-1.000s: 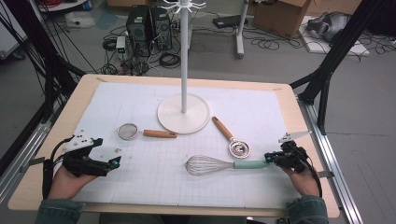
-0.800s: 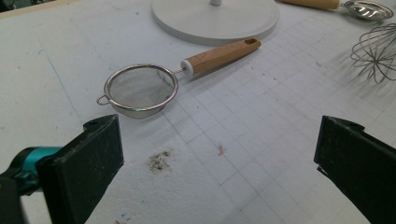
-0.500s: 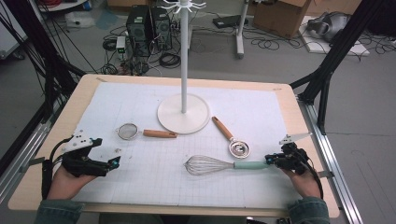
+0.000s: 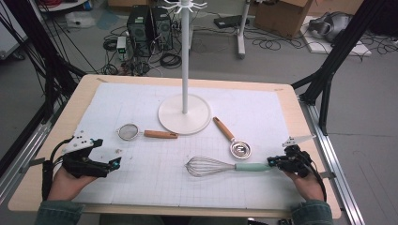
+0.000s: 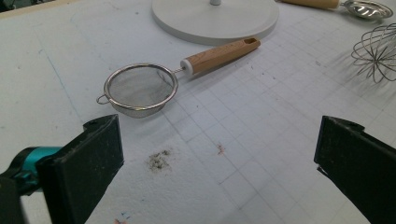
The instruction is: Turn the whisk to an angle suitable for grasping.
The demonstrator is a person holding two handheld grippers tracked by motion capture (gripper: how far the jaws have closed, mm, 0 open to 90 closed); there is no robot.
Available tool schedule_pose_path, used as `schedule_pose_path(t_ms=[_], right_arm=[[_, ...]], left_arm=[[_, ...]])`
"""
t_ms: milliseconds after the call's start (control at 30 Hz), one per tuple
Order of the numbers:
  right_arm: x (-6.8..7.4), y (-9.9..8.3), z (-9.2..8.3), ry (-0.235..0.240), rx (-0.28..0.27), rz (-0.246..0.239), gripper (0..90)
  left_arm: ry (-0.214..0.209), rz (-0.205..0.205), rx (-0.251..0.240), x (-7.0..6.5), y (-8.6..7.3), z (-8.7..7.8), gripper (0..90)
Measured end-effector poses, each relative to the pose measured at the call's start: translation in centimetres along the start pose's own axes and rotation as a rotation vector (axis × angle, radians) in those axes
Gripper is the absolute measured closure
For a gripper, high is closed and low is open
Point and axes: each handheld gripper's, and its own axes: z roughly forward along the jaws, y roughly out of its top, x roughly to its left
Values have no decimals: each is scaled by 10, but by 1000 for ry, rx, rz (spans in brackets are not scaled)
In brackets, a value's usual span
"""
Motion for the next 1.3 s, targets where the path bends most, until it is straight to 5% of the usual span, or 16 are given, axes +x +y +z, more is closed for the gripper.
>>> schedule_pose_path(t_ms=[467, 900, 1300], right_arm=[[-7, 8, -8, 30, -27, -21, 776], [4, 28, -14, 182, -89, -153, 513], [17, 46, -17, 223, -70, -263, 361]], left_arm=[[3, 0, -1, 2, -1, -1, 17], [14, -5, 5, 3, -4, -4, 17], [19, -8, 6, 5, -7, -8, 17]])
